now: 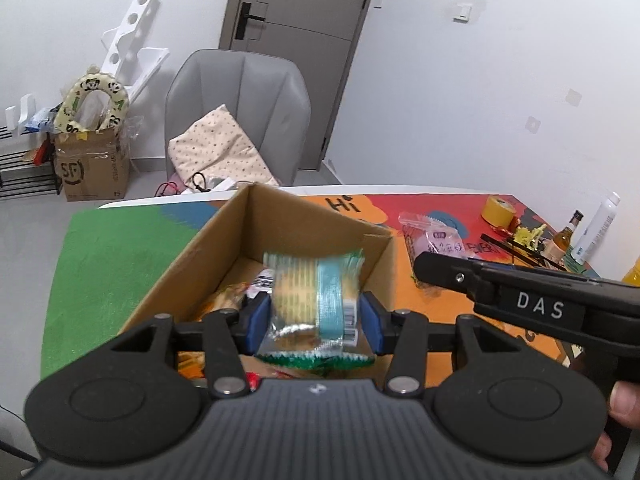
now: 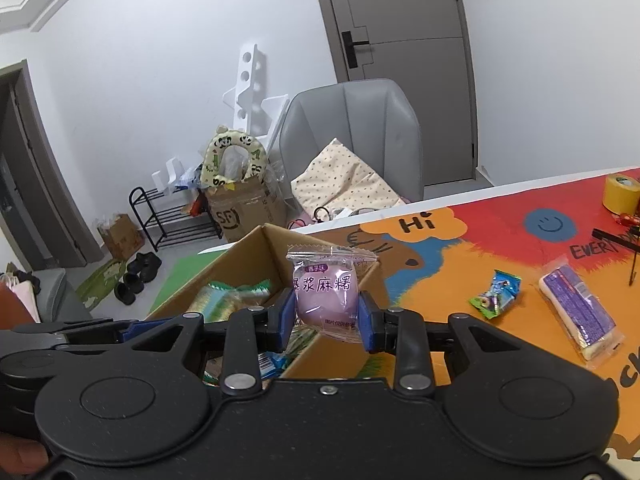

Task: Organize snacks
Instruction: 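Carry both held snacks over the cardboard box, then open both grippers over the box to drop the wafer and pastry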

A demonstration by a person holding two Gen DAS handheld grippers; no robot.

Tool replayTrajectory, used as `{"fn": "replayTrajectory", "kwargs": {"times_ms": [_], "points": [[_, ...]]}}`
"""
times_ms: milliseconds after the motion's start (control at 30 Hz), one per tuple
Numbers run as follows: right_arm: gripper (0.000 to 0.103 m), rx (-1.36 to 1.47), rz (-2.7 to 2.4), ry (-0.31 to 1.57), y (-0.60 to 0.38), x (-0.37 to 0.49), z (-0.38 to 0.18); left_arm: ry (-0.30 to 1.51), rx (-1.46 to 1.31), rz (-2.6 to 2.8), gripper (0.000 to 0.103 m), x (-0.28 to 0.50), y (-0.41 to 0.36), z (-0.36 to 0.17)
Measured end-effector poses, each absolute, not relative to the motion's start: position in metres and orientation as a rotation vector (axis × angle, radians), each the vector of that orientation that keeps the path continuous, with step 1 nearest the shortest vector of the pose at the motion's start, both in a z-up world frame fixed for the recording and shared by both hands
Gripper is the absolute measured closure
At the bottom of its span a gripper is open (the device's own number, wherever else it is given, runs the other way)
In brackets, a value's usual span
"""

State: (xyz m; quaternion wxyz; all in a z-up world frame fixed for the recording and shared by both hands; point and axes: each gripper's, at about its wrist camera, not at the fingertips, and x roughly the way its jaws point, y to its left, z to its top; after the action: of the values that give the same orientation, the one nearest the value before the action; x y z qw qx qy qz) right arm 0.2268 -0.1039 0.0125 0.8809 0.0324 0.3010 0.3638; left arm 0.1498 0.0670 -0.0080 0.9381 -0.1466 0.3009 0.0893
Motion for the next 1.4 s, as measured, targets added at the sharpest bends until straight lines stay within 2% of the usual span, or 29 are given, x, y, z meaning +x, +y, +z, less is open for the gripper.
{"fn": "replayTrajectory", "kwargs": {"times_ms": [167, 400, 667, 733, 800, 900, 1400], "points": [[0.072, 0.048, 0.764, 0.633, -0.089, 0.225, 0.014, 0.61, -0.319, 0.19, 0.052, 0.144, 0.081, -0.006], [0.072, 0.032, 0.774, 0.648, -0.07, 0.228, 0.013, 0.601, -0.349, 0.196, 0.039, 0.136, 0.102, -0.004], [0.071, 0.014, 0.813, 0.671, -0.047, 0.227, 0.012, 0.588, -0.375, 0.216, 0.031, 0.129, 0.12, -0.003], [0.06, 0.029, 0.807, 0.669, -0.046, 0.227, 0.013, 0.588, -0.379, 0.218, 0.027, 0.128, 0.122, -0.004], [0.054, 0.04, 0.795, 0.666, -0.048, 0.229, 0.014, 0.588, -0.376, 0.219, 0.023, 0.128, 0.124, -0.004], [0.053, 0.05, 0.786, 0.662, -0.053, 0.23, 0.015, 0.588, -0.364, 0.224, 0.018, 0.128, 0.123, -0.005], [0.044, 0.052, 0.745, 0.675, -0.094, 0.225, 0.013, 0.591, -0.34, 0.198, 0.011, 0.132, 0.097, -0.001]]}}
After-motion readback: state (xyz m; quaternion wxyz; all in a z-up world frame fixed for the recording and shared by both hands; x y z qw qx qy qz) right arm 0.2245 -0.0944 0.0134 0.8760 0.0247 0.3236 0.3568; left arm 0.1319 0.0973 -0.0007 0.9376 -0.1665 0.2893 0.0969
